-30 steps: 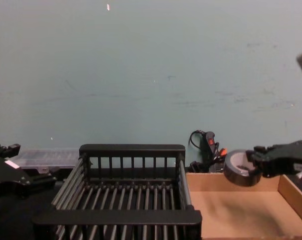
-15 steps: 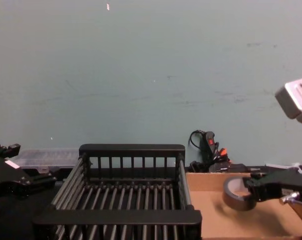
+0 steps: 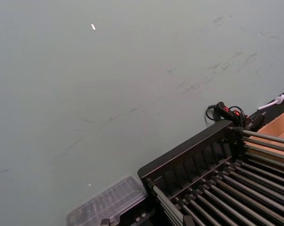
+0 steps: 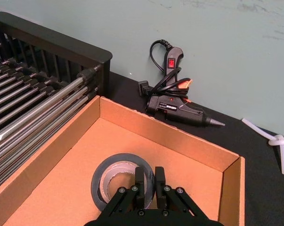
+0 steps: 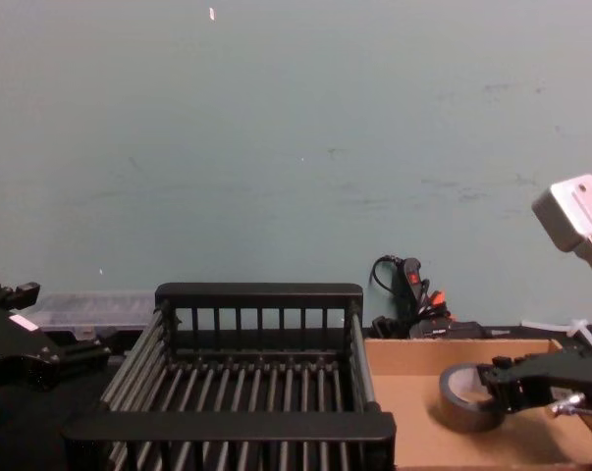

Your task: Pick up the white tape and place it into the black box , Pick up the silver tape and place it into the brown box.

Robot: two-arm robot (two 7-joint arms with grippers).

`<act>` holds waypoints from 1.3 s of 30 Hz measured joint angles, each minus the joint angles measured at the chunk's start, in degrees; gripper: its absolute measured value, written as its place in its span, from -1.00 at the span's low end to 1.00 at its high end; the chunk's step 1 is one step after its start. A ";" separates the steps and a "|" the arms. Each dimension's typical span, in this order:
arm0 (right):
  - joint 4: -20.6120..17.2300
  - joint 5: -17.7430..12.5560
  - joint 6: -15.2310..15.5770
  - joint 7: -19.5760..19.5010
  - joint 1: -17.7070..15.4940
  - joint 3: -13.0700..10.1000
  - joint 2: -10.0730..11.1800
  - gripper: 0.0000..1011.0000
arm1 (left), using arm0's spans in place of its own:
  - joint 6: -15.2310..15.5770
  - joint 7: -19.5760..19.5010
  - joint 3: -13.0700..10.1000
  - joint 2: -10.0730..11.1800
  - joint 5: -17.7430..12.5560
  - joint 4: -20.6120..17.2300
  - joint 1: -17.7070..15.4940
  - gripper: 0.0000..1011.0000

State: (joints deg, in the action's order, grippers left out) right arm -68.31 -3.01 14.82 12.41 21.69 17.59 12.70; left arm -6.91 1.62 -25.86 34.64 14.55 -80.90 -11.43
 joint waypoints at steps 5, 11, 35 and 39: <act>-0.04 -0.02 0.00 0.01 -0.02 0.03 0.03 -0.73 | 0.00 0.00 0.00 0.00 0.00 0.00 0.00 0.98; -0.10 -0.06 0.00 0.04 -0.02 0.06 0.05 -0.50 | 0.00 0.00 0.00 0.00 0.00 0.00 0.00 0.98; -0.20 -0.29 -0.01 0.06 -0.03 0.11 0.13 0.93 | 0.00 0.00 0.00 0.00 0.00 0.00 0.00 0.98; -0.20 -0.31 -0.01 0.06 -0.03 0.11 0.13 0.98 | 0.00 0.00 0.00 0.00 0.00 0.00 0.00 0.98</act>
State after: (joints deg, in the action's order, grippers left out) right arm -68.50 -3.32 14.81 12.47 21.66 17.70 12.83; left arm -6.91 1.62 -25.86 34.64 14.55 -80.90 -11.43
